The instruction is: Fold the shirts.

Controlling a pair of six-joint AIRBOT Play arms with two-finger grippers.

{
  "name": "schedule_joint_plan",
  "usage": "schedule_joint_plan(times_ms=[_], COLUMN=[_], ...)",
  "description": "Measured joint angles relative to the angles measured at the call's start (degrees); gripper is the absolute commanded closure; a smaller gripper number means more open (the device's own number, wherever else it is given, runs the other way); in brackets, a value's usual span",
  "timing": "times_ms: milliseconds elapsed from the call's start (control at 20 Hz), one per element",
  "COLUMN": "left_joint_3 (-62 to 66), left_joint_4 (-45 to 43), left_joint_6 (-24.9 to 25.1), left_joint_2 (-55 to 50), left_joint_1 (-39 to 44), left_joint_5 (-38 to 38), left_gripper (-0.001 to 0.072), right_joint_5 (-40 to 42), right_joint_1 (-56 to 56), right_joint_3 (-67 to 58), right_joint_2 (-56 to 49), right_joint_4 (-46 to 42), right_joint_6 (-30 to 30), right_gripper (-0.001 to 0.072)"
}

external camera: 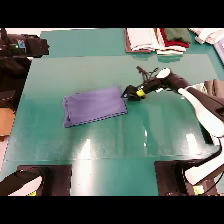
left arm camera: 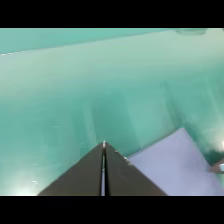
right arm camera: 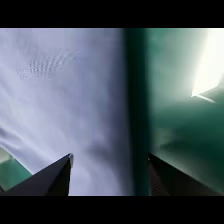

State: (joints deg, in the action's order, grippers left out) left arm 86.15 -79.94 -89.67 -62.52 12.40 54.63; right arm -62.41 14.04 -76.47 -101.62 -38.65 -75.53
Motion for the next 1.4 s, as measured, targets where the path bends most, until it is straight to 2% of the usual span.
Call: schedule_joint_plan(times_ms=[50,100,150,400,650,1050,1400], left_joint_3=[0.00,0.00,0.00,-0.02,-0.02,0.00,0.00], left_joint_4=[0.07,0.13,0.42,3.34,4.20,4.61,4.81], left_joint_6=[0.04,0.07,0.09,1.05,1.57,1.66,1.49], left_joint_2=[-0.09,-0.15,-0.22,-0.33,-0.33,-0.33,-0.33], left_joint_1=[0.07,0.07,0.07,2.16,9.51,15.45,16.04], left_joint_5=[0.00,-0.07,-0.11,-0.66,-2.10,-2.75,-2.78], left_gripper=[0.0680,0.0680,0.0681,0.0681,0.0680,0.0680,0.0680], right_joint_5=[-0.11,-0.09,0.00,0.46,-0.85,-7.96,-10.86], right_joint_1=[1.44,2.80,4.26,8.31,2.34,-25.59,-50.73], right_joint_3=[-1.90,-3.78,-5.81,-15.61,-22.91,-25.09,-25.22], right_joint_2=[-2.05,-3.96,-5.86,-10.16,-4.98,11.56,16.59], right_joint_4=[1.01,1.66,1.86,1.25,-5.97,-20.50,-23.47], right_joint_6=[-0.02,-0.02,0.00,1.20,0.68,-1.75,-1.99], right_gripper=[0.0351,0.0497,0.0696,0.0694,0.0694,0.0694,0.0694])
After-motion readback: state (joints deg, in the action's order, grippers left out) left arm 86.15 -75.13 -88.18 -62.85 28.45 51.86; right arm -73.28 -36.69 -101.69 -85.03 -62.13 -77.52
